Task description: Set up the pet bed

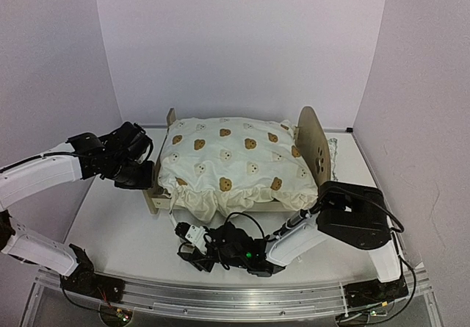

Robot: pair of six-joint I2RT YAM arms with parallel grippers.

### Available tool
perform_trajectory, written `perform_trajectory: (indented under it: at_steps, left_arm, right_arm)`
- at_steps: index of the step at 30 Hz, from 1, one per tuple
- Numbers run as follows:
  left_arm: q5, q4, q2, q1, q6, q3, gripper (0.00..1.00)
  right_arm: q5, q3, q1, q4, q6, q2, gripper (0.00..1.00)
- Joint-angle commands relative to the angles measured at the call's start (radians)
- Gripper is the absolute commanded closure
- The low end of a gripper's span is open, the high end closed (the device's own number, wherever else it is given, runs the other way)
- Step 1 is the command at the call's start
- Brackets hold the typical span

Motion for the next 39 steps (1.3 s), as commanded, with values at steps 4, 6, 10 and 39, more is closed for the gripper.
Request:
perform_trajectory:
  at_steps: [4, 6, 10, 39]
  left_arm:
    - [0.065, 0.161, -0.035, -0.008, 0.010, 0.149, 1.00]
    - [0.069, 0.162, -0.036, -0.008, 0.012, 0.151, 1.00]
    - [0.075, 0.159, -0.040, -0.008, 0.014, 0.156, 1.00]
    - [0.136, 0.137, -0.048, -0.009, 0.015, 0.205, 1.00]
  right_arm:
    - [0.130, 0.126, 0.016, 0.219, -0.086, 0.117, 0.31]
    - [0.180, 0.167, 0.023, 0.256, -0.118, 0.159, 0.27]
    - [0.252, 0.270, 0.025, 0.287, -0.172, 0.235, 0.23]
    - [0.283, 0.560, -0.074, 0.254, -0.088, 0.443, 0.11]
